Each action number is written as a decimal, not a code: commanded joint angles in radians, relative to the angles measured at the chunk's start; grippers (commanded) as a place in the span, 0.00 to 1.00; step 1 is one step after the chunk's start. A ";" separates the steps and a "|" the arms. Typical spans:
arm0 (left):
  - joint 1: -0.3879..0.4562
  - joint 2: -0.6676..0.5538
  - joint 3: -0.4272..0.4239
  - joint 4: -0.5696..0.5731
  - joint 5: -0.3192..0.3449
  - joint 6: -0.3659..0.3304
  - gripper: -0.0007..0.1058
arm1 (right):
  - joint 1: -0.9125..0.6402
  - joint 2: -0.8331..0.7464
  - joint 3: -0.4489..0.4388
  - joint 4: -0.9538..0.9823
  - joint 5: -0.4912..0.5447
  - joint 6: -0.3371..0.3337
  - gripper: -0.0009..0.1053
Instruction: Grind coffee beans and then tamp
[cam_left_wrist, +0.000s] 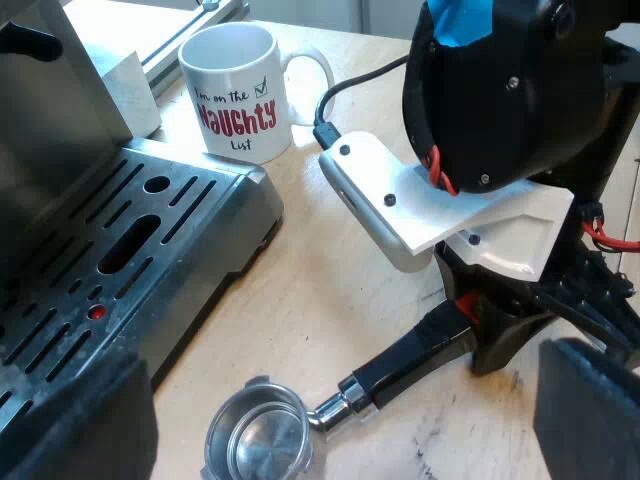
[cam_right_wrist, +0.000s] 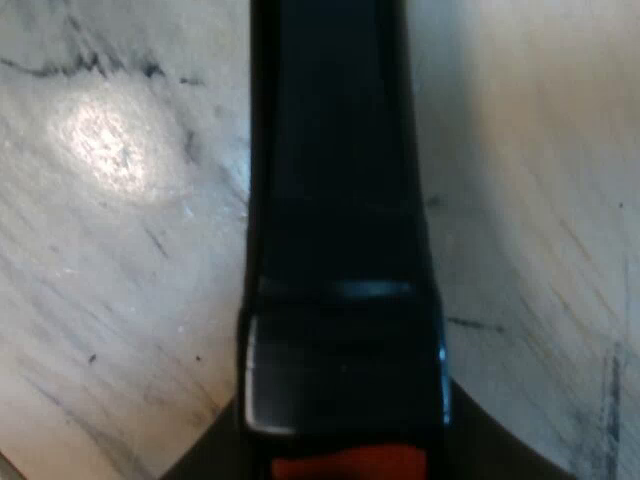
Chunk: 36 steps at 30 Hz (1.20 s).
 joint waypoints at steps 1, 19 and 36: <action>-0.004 -0.006 -0.001 -0.002 0.009 -0.012 0.74 | -0.005 -0.007 -0.018 0.006 -0.003 0.015 0.41; -0.004 -0.006 -0.001 -0.002 0.009 -0.012 0.74 | -0.005 -0.014 -0.095 0.198 -0.003 0.021 0.49; -0.004 -0.006 -0.057 0.025 -0.130 -0.087 0.74 | -0.005 -0.252 -0.240 0.305 0.035 0.021 0.69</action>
